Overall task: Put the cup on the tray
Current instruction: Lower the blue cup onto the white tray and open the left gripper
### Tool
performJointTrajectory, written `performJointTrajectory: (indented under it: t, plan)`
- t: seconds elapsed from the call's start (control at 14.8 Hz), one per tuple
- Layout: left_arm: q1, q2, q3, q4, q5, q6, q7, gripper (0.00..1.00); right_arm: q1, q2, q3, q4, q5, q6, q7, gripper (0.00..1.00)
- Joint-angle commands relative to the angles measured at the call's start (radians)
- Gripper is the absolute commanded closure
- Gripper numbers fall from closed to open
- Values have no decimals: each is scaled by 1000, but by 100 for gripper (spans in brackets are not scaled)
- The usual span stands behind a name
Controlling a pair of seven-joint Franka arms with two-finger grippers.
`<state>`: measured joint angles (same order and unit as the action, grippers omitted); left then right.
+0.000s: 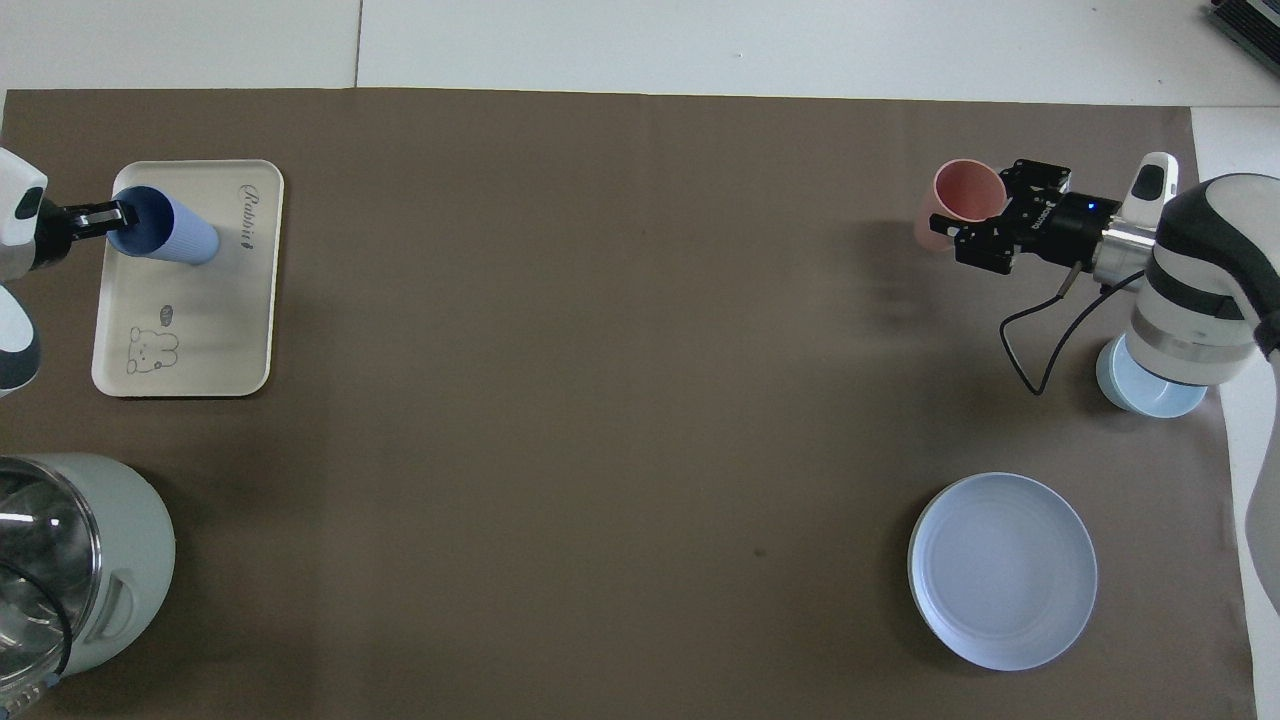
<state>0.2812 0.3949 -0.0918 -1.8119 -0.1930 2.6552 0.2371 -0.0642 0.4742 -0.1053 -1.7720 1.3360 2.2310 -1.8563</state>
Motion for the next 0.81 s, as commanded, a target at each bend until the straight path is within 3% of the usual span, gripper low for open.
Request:
performJointTrajectory:
  t: [0.0,0.14,0.34,0.47,0.54,0.61,0.68,0.74]
  plan:
    - [-4,-4,-2,3,-17,9,51,17,-14,-22,12,-76,80,-14,-105,100]
    - [-20,-4,-3,64,-16,-61,48,14,-12,-32,12,-112,115,-13,-156,100]
    - [-56,-5,4,247,-5,-323,33,14,-11,-34,12,-118,115,-10,-169,100]
    - [-83,-11,7,316,3,-455,13,14,-11,-34,12,-118,115,-2,-172,100]
    - [-109,-16,10,330,38,-501,-14,14,-11,-34,12,-119,115,1,-176,91]
    - [-132,-17,11,353,91,-539,-59,14,-9,-34,12,-124,117,1,-175,21]
    - [-157,-18,7,382,145,-588,-99,14,-11,-37,12,-133,118,-1,-173,0]
    - [-196,-18,9,405,189,-650,-138,14,-12,-39,12,-133,120,-1,-172,0]
